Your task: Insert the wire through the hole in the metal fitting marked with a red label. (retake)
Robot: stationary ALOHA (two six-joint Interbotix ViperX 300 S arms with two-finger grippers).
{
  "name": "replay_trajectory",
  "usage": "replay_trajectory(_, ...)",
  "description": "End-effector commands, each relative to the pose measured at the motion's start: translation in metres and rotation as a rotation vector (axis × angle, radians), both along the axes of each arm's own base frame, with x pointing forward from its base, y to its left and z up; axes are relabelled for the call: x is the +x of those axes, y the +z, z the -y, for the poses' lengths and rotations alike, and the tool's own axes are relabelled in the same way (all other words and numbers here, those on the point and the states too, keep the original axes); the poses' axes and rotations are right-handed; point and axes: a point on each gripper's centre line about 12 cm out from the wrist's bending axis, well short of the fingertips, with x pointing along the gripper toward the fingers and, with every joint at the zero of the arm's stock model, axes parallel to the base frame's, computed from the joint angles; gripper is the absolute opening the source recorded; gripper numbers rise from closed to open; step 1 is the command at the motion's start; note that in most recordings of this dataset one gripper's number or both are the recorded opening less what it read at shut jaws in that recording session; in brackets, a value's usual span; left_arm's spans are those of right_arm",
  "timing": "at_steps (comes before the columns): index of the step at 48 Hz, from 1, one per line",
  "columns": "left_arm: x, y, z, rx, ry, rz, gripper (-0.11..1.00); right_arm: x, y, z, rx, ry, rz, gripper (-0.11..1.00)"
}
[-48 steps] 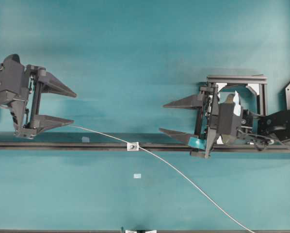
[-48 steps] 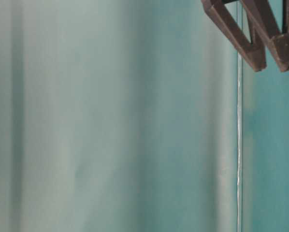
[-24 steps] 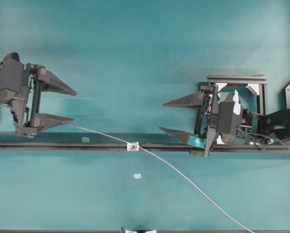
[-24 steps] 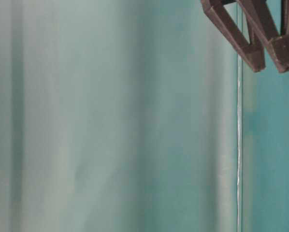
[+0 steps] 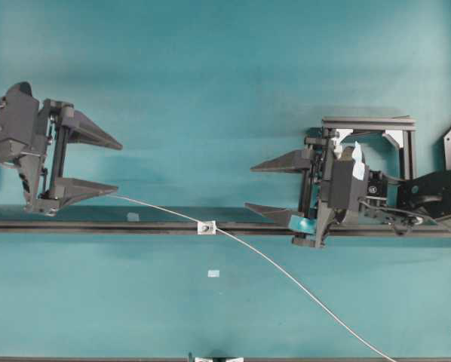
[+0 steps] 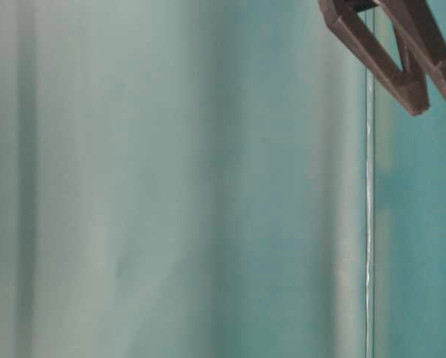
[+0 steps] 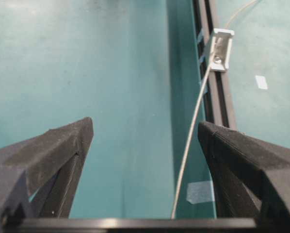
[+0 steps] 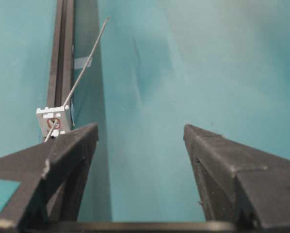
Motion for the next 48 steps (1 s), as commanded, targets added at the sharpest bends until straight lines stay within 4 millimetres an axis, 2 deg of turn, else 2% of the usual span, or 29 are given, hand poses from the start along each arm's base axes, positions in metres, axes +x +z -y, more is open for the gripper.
replay_trajectory(1, 0.004, 0.006, 0.004, -0.005, -0.012, 0.023, 0.79, 0.004, 0.013, -0.001, 0.015, 0.000, 0.043, 0.79)
replay_trajectory(19, 0.005, 0.007, 0.007, -0.011, -0.024, 0.027, 0.79, 0.005, 0.014, -0.002, 0.018, 0.001, 0.047, 0.78)
replay_trajectory(35, 0.006, 0.010, 0.018, -0.014, -0.065, 0.037, 0.79, 0.007, 0.017, -0.012, 0.027, 0.025, 0.057, 0.78)
replay_trajectory(48, 0.007, 0.012, 0.019, -0.018, -0.067, 0.041, 0.79, 0.008, 0.019, -0.017, 0.030, 0.037, 0.064, 0.78)
